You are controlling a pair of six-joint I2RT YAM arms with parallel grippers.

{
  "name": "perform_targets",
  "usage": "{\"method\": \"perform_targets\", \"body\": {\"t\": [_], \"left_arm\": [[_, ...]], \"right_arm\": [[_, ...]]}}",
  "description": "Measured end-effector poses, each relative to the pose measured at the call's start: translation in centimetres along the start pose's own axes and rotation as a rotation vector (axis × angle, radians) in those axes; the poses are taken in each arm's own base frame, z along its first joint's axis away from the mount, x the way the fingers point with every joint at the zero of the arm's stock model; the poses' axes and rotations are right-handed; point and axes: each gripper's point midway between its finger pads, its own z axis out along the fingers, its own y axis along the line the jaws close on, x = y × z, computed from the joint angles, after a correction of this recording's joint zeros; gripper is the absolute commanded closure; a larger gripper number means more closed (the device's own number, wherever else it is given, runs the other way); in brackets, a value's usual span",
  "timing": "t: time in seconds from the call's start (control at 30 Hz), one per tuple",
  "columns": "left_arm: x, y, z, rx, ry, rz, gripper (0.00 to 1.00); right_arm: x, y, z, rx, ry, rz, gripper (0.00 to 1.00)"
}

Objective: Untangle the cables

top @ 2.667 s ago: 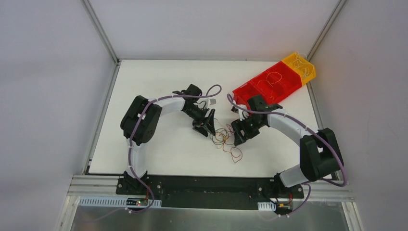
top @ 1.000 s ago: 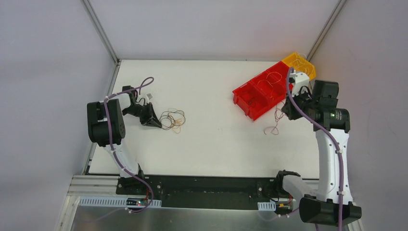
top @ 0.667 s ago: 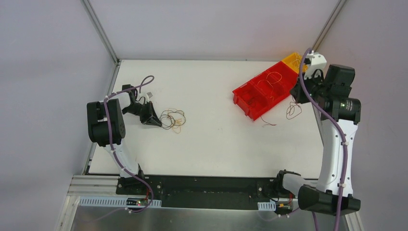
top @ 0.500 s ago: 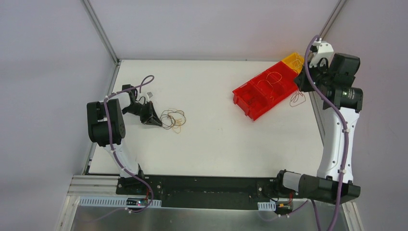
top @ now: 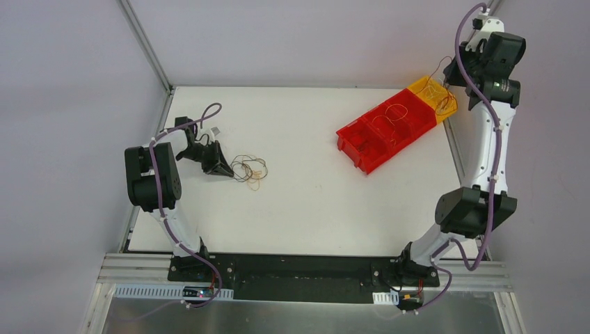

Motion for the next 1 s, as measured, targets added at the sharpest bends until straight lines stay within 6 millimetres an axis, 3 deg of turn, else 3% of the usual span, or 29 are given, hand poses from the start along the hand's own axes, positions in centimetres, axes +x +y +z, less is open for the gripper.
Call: {"method": "perform_targets", "body": {"t": [0.43, 0.6, 0.8, 1.0], "left_arm": [[-3.1, 0.2, 0.4, -0.004, -0.020, 0.008, 1.00], [-3.3, 0.4, 0.7, -0.004, -0.014, -0.001, 1.00], [-3.0, 0.8, 1.1, -0.006, 0.002, -0.016, 1.00], [-3.0, 0.8, 1.1, -0.006, 0.007, -0.020, 1.00]], "right_arm": [[2.0, -5.1, 9.1, 0.158, 0.025, 0.007, 1.00], [3.2, -6.8, 12.1, 0.217, 0.037, 0.010, 1.00], [4.7, -7.0, 14.2, 0.221, 0.063, 0.011, 1.00], [6.9, -5.4, 16.7, 0.197, 0.101, -0.002, 1.00]]}}
